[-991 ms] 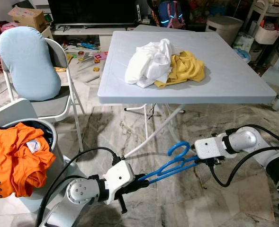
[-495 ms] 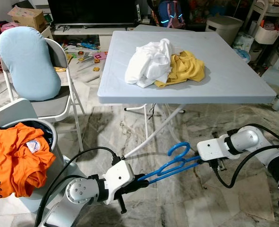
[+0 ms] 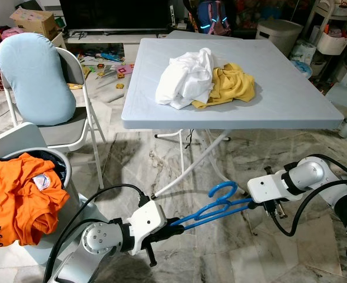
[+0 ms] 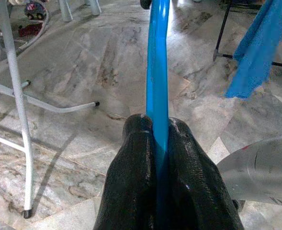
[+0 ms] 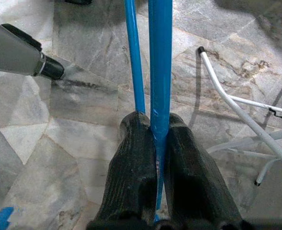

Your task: Hang hanger

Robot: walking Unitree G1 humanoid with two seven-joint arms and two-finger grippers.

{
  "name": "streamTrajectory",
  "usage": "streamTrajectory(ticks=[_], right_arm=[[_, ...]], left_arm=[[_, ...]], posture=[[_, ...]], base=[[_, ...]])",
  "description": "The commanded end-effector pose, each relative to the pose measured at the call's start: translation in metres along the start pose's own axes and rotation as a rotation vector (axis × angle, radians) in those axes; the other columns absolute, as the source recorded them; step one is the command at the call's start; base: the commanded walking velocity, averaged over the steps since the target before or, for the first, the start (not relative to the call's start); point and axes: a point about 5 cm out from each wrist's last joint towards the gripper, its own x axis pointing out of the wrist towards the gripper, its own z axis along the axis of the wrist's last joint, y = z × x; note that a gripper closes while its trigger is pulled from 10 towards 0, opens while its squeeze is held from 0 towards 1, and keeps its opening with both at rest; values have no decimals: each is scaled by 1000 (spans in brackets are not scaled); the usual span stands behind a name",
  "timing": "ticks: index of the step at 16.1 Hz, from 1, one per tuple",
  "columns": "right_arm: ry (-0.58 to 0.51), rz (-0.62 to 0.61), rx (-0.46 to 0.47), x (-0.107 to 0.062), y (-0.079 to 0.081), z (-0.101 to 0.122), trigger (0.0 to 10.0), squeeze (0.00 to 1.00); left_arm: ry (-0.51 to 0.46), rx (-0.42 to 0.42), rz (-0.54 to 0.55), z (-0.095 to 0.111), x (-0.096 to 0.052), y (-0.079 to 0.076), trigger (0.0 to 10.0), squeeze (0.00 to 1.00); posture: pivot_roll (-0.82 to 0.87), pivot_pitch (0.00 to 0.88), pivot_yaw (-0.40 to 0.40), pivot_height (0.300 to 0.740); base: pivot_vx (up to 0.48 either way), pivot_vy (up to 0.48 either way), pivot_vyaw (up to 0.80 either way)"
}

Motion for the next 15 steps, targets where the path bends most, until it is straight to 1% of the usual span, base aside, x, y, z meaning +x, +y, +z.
streamTrajectory(ticks=[1, 2, 3, 4, 5, 6, 7, 8, 9, 10, 11, 13, 15], right_arm=[[-18, -27, 11, -8, -6, 1, 0, 0], [-21, -26, 14, -7, -6, 1, 0, 0], [-30, -48, 33, -5, -5, 0, 0, 0], [-35, -71, 46, -2, -5, 0, 0, 0], [-36, -92, 59, 1, -4, -1, 0, 0], [-40, -125, 83, 4, -2, -3, 0, 0], [-46, -160, 104, 8, -1, -3, 0, 0], [-45, -182, 115, 10, 0, -4, 0, 0], [-39, -205, 142, 14, 3, -7, 0, 0], [-13, -225, 164, 19, 10, -13, 0, 0], [-1, -229, 168, 20, 12, -15, 0, 0], [44, -254, 193, 23, 21, -23, 0, 0], [70, -265, 188, 27, 27, -27, 0, 0]], left_arm=[[8, 11, -5, 0, 1, 2, 10000, 0], [8, 15, -1, -1, 0, 2, 10000, 0], [22, 57, 82, -5, -3, 10, 10000, 0], [23, 65, 203, -9, -6, 23, 10000, 667], [4, 57, 284, -9, -8, 33, 10000, 1000], [-29, 46, 354, -5, -11, 42, 10000, 1000], [-54, 36, 409, -2, -13, 48, 10000, 1000], [-62, 37, 428, 0, -14, 50, 10000, 1000], [-65, 59, 428, 3, -14, 49, 10000, 1000], [-78, 96, 466, 9, -15, 51, 10000, 1000], [-90, 112, 493, 12, -15, 52, 10000, 1000], [-160, 133, 579, 24, -21, 57, 10000, 1000], [-217, 120, 602, 34, -21, 56, 10000, 1000]], posture=[[72, 1, -24, 740], [72, 1, -24, 740], [74, 1, -25, 740], [73, 4, -25, 740], [73, 6, -26, 740], [72, 11, -26, 740], [71, 15, -27, 740], [71, 16, -27, 740], [70, 23, -26, 740], [66, 32, -25, 740], [64, 35, -24, 740], [61, 45, -23, 740], [61, 51, -24, 740]], base=[[0, 0, 0], [0, 0, 0], [0, 0, 0], [0, 0, 0], [0, 0, 0], [0, 0, 0], [0, 0, 0], [0, 0, 0], [0, 0, 0], [0, 0, 0], [0, 0, 0], [0, 0, 0], [0, 0, 0]])
